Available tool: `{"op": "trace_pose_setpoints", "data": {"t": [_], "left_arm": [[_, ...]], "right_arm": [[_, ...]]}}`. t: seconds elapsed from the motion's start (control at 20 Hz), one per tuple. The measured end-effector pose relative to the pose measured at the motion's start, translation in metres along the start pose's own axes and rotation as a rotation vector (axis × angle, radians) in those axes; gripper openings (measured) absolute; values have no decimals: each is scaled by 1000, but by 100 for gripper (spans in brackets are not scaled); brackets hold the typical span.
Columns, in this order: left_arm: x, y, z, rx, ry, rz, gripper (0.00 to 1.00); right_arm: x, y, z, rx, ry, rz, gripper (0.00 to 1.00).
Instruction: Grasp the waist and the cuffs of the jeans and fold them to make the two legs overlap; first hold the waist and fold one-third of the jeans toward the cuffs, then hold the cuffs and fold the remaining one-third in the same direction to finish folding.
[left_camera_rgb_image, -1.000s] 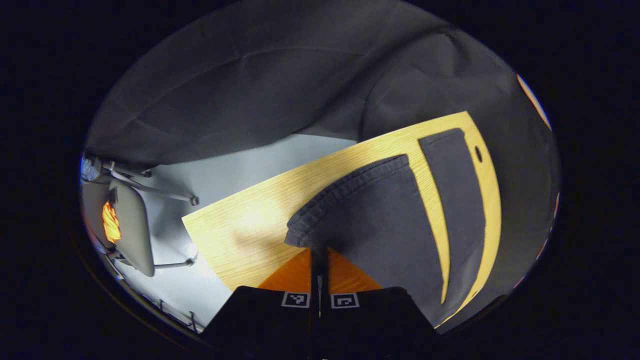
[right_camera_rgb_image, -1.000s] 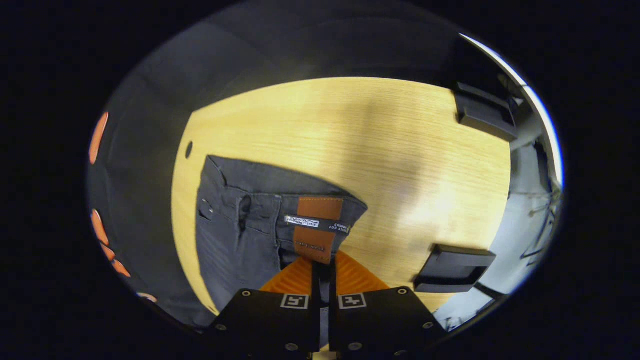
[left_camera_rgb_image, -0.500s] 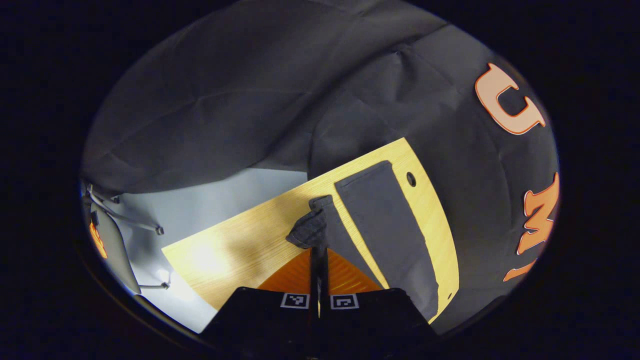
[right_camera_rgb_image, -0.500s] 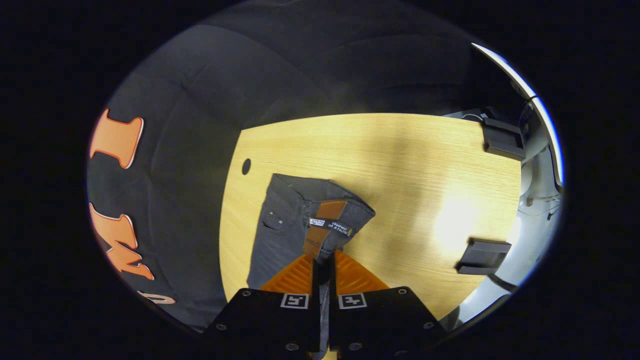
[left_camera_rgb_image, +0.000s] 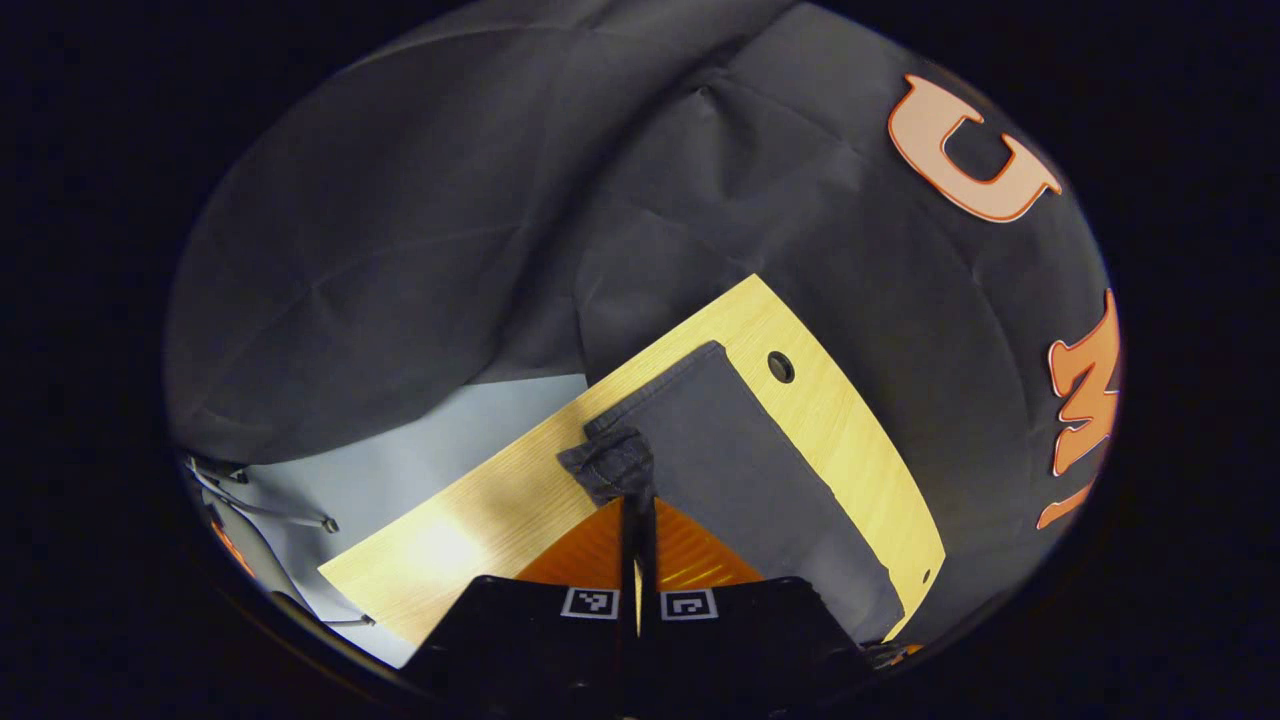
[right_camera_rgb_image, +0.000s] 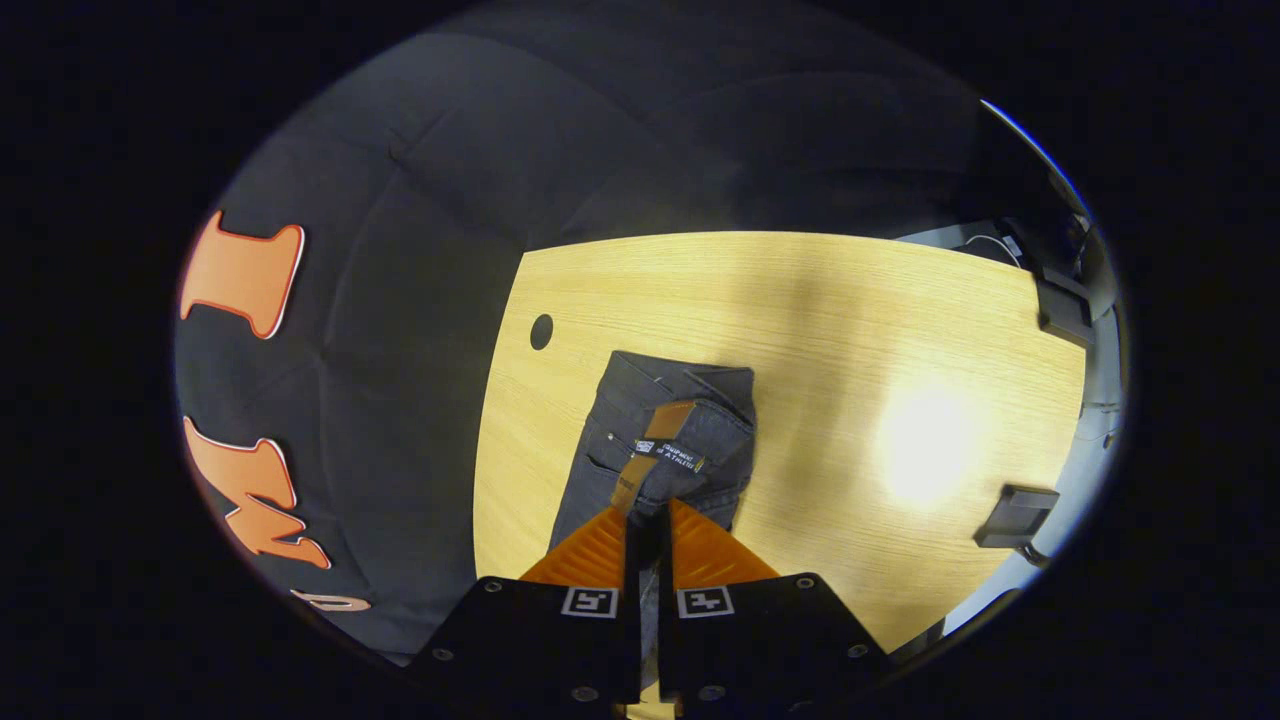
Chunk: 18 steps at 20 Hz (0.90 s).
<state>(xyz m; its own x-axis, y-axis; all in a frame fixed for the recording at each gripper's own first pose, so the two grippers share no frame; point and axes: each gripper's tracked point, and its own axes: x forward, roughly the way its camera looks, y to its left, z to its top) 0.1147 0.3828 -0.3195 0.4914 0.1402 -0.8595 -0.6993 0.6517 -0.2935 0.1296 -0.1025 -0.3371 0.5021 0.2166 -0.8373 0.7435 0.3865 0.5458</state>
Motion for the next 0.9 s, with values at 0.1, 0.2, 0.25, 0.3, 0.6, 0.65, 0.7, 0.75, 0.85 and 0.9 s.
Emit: {"op": "trace_pose_setpoints", "data": {"t": [0.1,0.2,0.25,0.3,0.6,0.65,0.7,0.75,0.85,0.9], "left_arm": [[16,-11,14,19,-4,7,1],[21,-16,21,34,9,25,0],[26,-20,25,47,18,34,1],[31,-24,29,59,18,40,1],[75,-65,60,95,31,49,1],[85,-69,65,108,30,59,1],[90,-72,66,116,35,74,1],[96,-75,67,118,36,84,0],[107,-80,69,84,46,87,1],[115,-82,72,60,54,88,1]], "right_arm": [[8,10,3,-2,8,-2,7],[17,19,5,-10,15,-9,7],[21,23,7,-7,18,-13,7],[27,27,7,-10,25,-15,7],[67,39,12,0,53,-56,7],[74,41,14,-1,51,-63,7],[79,45,14,-3,55,-62,7],[84,46,15,6,63,-63,7],[87,51,17,27,86,-54,7],[88,52,19,33,100,-52,7]]}}
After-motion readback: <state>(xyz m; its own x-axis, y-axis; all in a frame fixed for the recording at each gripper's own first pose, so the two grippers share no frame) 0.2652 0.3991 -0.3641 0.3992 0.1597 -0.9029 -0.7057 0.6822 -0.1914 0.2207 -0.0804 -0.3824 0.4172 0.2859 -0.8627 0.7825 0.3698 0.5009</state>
